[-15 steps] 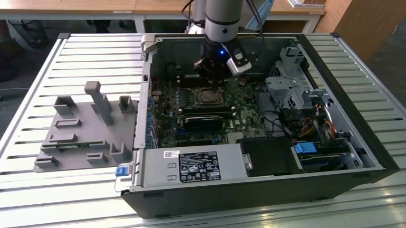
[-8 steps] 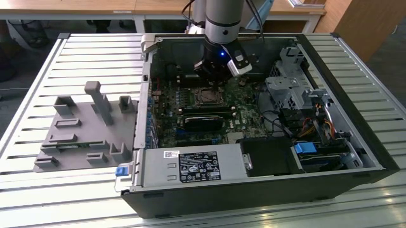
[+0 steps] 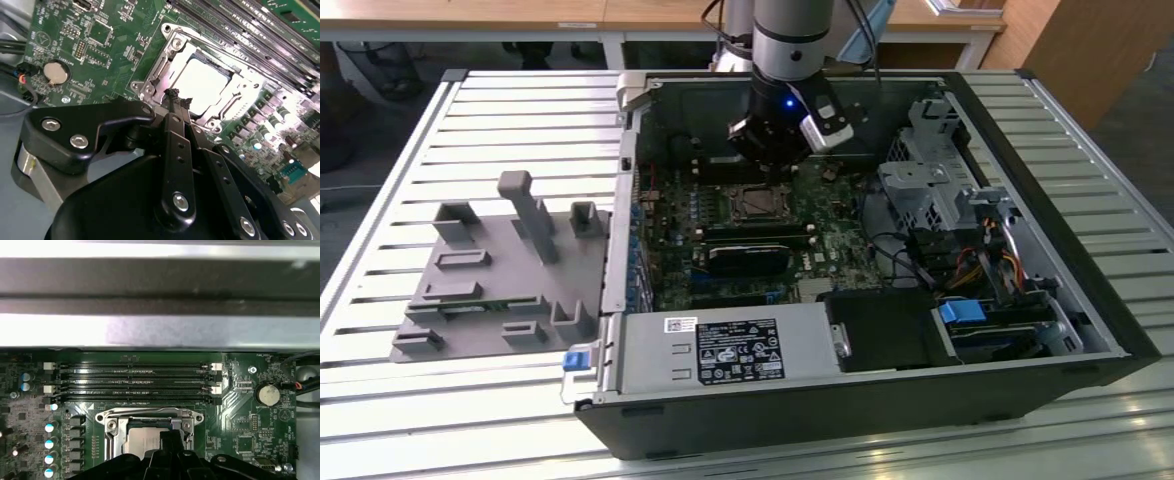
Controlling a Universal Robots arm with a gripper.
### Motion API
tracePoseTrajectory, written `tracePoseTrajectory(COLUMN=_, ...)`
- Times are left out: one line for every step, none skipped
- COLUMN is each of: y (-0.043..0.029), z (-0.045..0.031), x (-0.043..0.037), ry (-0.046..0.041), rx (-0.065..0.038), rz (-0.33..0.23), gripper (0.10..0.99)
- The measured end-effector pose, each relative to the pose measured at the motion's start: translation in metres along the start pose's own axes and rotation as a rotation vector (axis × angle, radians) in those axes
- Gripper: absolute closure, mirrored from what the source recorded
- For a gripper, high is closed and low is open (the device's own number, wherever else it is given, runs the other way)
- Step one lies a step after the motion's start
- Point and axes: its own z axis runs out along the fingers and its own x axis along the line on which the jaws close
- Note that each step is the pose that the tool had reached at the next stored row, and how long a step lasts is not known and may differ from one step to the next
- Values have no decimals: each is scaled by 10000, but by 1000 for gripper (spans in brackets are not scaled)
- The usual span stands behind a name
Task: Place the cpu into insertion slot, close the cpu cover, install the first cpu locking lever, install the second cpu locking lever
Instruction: 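Install the second cpu locking lever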
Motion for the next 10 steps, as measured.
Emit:
tracePoseTrajectory(y=0, z=-21, x=0, ry=1, rx=1, rz=-1, gripper=980)
tracePoseTrajectory(y=-1, z=-31, x=-1, ry=1, rx=1, rz=-1, gripper=980)
tracePoseTrajectory(y=-5, z=-32, x=-1, ry=0, rx=-1, rz=-2, gripper=980)
tracePoseTrajectory(y=-14, z=-32, x=-1, ry=-1, rx=-2, rz=-1, gripper=980)
tracePoseTrajectory(y=-28, z=-33, x=-1, ry=0, rx=0, rz=-1, gripper=980)
tracePoseTrajectory(y=-46, z=-34, x=-2, ry=0, rx=0, rz=-1, gripper=980)
tracePoseTrajectory(y=-69, z=-35, x=-2, ry=1, rx=1, rz=-1, gripper=980)
tracePoseTrajectory(y=-97, z=-36, x=-3, ry=1, rx=2, rz=0, gripper=980)
tracePoseTrajectory(y=-125, z=-37, x=-3, ry=0, rx=1, rz=-1, gripper=980)
tracePoseTrajectory(y=-155, z=-38, x=-4, ry=1, rx=1, rz=0, gripper=980)
